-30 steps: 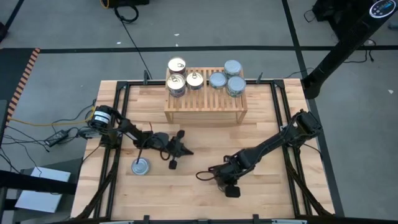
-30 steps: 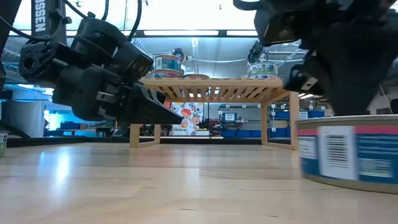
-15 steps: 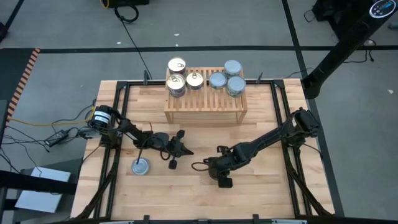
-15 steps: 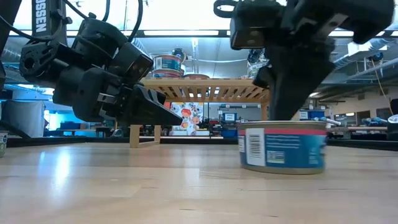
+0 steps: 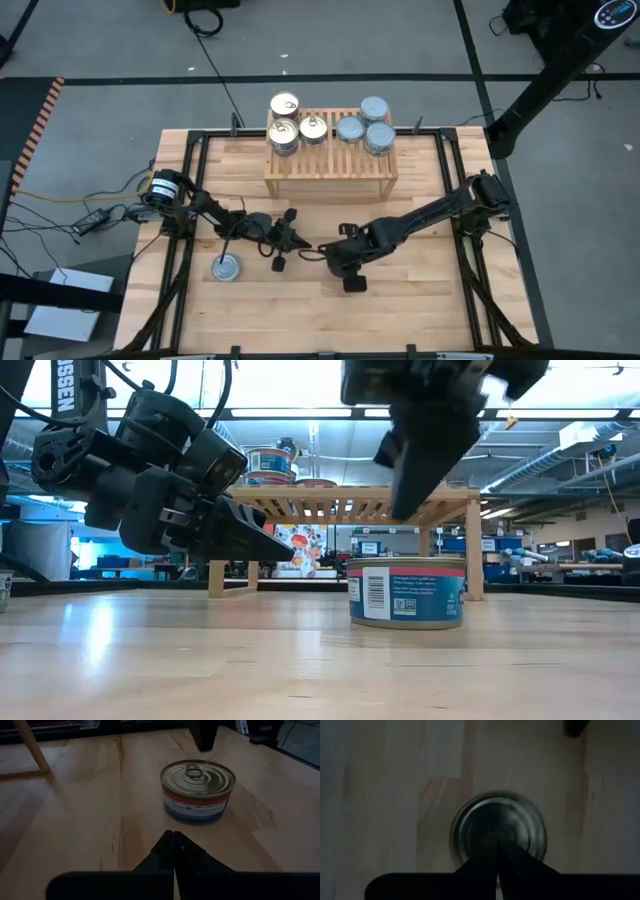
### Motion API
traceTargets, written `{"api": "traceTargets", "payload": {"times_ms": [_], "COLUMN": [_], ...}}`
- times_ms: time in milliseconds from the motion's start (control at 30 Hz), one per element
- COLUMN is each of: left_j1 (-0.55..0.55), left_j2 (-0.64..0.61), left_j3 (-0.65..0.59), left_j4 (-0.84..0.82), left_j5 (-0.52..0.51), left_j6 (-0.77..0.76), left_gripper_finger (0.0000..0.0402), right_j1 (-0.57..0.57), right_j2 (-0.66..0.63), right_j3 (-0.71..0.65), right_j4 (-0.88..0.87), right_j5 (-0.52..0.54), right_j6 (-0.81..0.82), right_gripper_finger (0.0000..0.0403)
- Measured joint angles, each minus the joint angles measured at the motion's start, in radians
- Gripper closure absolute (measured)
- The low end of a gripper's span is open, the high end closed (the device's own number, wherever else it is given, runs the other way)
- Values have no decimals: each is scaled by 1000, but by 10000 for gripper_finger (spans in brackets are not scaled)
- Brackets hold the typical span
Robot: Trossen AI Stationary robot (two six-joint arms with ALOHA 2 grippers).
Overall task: Stack canned seafood by type on shelf
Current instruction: Stack the blue pink tuna can on top of the blue pink tuna can on the shelf
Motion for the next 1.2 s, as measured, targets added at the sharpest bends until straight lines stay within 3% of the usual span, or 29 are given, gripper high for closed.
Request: {"api": "traceTargets", "payload": {"times_ms": [200, 367, 533, 667, 800, 900, 1200], "left_j1": [0, 0, 0, -6, -20, -24, -31], "left_j2": [0, 0, 0, 0, 0, 0, 5], "left_j3": [0, 35, 105, 157, 172, 173, 235], "left_j4": [0, -13, -167, -268, -244, -205, -246], "left_j5": [-21, -23, -25, -58, -109, -161, -124], "left_j6": [-9, -67, -108, -102, -31, -27, -28], "left_gripper_finger": [400, 400, 381, 354, 338, 336, 365], "right_j1": [68, 99, 93, 85, 80, 80, 78], "right_j2": [0, 0, -3, -4, -4, -3, -1], "right_j3": [19, -36, -107, -134, -142, -143, -144], "right_j4": [-97, -48, 47, 99, 133, 149, 192], "right_j5": [-10, 24, 60, 97, 101, 101, 98], "right_j6": [28, 79, 107, 109, 101, 83, 52], "right_gripper_finger": [398, 396, 397, 397, 397, 397, 396]}}
